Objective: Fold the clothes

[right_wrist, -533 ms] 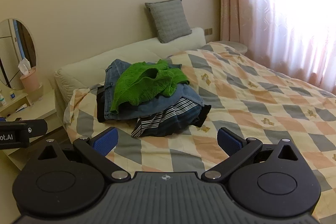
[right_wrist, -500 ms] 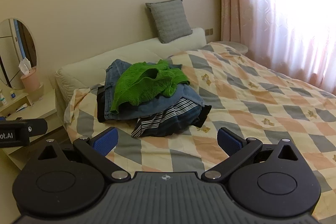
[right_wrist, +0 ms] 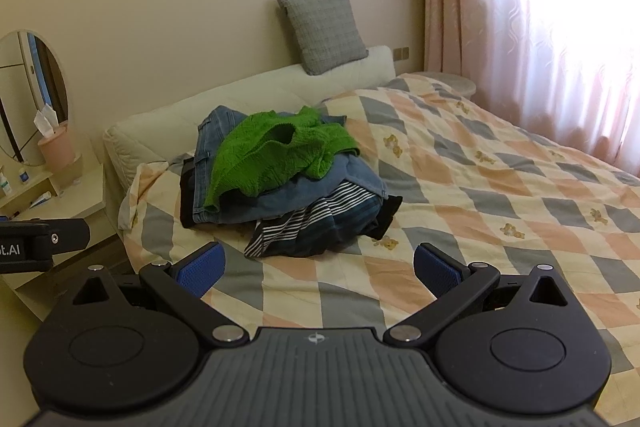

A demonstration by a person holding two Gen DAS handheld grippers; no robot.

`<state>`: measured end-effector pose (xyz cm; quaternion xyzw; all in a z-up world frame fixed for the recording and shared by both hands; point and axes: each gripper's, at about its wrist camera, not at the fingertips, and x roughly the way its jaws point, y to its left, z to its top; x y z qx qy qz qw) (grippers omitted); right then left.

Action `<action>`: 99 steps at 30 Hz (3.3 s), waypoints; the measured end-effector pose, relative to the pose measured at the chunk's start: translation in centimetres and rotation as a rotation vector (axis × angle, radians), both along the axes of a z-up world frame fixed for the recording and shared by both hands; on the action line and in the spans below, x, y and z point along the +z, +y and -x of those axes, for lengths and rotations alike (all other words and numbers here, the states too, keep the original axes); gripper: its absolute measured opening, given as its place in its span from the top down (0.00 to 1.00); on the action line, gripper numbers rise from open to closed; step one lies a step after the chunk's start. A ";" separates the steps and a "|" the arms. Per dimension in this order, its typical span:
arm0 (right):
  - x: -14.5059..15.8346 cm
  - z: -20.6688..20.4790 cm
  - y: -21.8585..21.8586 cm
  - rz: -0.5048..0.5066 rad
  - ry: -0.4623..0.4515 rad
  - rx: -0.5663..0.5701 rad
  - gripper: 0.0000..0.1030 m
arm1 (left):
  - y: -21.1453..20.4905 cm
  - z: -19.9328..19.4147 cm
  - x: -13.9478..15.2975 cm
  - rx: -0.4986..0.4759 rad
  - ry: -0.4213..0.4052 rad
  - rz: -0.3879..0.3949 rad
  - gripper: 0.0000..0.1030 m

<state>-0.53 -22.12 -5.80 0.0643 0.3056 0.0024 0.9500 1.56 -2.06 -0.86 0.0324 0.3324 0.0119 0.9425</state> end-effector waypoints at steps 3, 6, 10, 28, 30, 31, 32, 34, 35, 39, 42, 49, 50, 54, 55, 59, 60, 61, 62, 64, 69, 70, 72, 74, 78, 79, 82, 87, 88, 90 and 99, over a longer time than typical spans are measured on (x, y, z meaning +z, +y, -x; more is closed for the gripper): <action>-0.3 -0.5 0.1 0.005 0.010 -0.004 0.00 | 0.1 -0.1 -0.2 0.008 0.005 -0.002 0.00; -0.4 -0.9 0.3 0.005 0.017 -0.003 0.00 | 0.5 -0.4 -0.2 0.021 0.015 0.002 0.00; -0.5 -1.3 0.5 0.003 0.023 0.007 0.00 | 0.9 -0.7 -0.3 0.031 0.031 0.006 0.00; -1.4 -2.8 0.4 -0.007 0.054 0.033 0.00 | 0.8 -1.8 -1.3 0.057 0.076 0.011 0.00; -1.5 -3.0 0.3 -0.011 0.058 0.033 0.00 | 0.8 -2.0 -1.5 0.061 0.084 0.009 0.00; -1.6 -3.1 0.2 -0.013 0.061 0.034 0.00 | 0.8 -2.1 -1.6 0.062 0.090 0.010 0.00; -1.7 -3.2 0.1 -0.014 0.064 0.035 0.00 | 0.8 -2.2 -1.8 0.064 0.095 0.010 0.00; -1.9 -3.6 0.0 -0.015 0.073 0.038 0.00 | 0.8 -2.6 -2.1 0.067 0.104 0.009 0.00; -2.0 -3.8 0.0 -0.017 0.076 0.039 0.00 | 0.9 -2.8 -2.2 0.070 0.109 0.008 0.00; -2.4 -4.9 0.1 -0.022 0.093 0.044 0.00 | 1.2 -4.0 -2.8 0.072 0.126 0.006 0.00; -2.9 -5.8 0.3 -0.029 0.108 0.044 0.00 | 1.6 -5.4 -3.3 0.070 0.144 0.011 0.00; -4.5 -8.9 0.7 -0.040 0.155 0.025 0.00 | 2.7 -10.6 -4.7 0.034 0.181 0.009 0.00; -4.8 -9.5 0.8 -0.043 0.162 0.016 0.00 | 2.9 -11.7 -5.1 0.021 0.192 0.010 0.00; -5.9 -12.5 0.8 -0.061 0.186 -0.026 0.00 | 3.6 -16.6 -6.6 -0.029 0.243 0.016 0.00; -6.3 -13.5 0.8 -0.065 0.195 -0.037 0.00 | 3.9 -17.8 -6.9 -0.042 0.256 0.019 0.01; -7.3 -17.7 1.4 -0.074 0.235 -0.063 0.00 | 4.7 -22.6 -8.0 -0.098 0.287 0.015 0.01; -7.5 -18.6 1.5 -0.076 0.243 -0.069 0.00 | 5.0 -23.6 -8.1 -0.108 0.293 0.013 0.01; -7.7 -19.6 1.7 -0.078 0.250 -0.076 0.00 | 5.3 -24.7 -8.2 -0.120 0.297 0.013 0.01; -7.9 -20.5 1.8 -0.080 0.257 -0.082 0.00 | 5.6 -25.8 -8.3 -0.130 0.301 0.014 0.01; -8.3 -22.4 2.1 -0.084 0.272 -0.095 0.00 | 6.1 -27.7 -8.6 -0.146 0.307 0.016 0.01; -9.5 -26.0 2.2 -0.118 0.315 -0.134 0.00 | 7.1 -32.2 -9.6 -0.194 0.330 0.032 0.01; -9.9 -26.6 2.1 -0.132 0.337 -0.140 0.00 | 7.1 -33.0 -9.8 -0.212 0.339 0.041 0.01; -10.8 -27.8 2.0 -0.163 0.381 -0.156 0.00 | 7.6 -34.4 -10.4 -0.239 0.358 0.058 0.01; -11.5 -28.6 1.6 -0.211 0.408 -0.198 0.00 | 8.3 -35.8 -11.4 -0.236 0.395 0.070 0.01; -12.4 -29.4 0.6 -0.310 0.410 -0.266 0.00 | 9.9 -38.8 -13.4 -0.217 0.472 0.116 0.01; -12.5 -29.6 0.4 -0.336 0.402 -0.281 0.00 | 10.5 -39.4 -13.9 -0.212 0.496 0.148 0.01; -12.9 -30.1 -0.4 -0.445 0.368 -0.330 0.00 | 12.3 -41.5 -15.4 -0.188 0.562 0.274 0.01; -13.2 -32.1 -1.5 -0.700 0.292 -0.378 0.00 | 14.2 -44.1 -17.8 -0.129 0.641 0.481 0.01; -13.2 -32.9 -1.7 -0.744 0.286 -0.387 0.00 | 14.5 -44.5 -18.3 -0.120 0.649 0.507 0.01; -13.3 -34.5 -2.0 -0.813 0.286 -0.409 0.00 | 14.8 -45.1 -19.0 -0.105 0.664 0.539 0.01; -14.6 -42.7 -2.9 -0.899 0.309 -0.545 0.05 | 17.8 -46.5 -24.8 0.105 0.798 0.989 0.02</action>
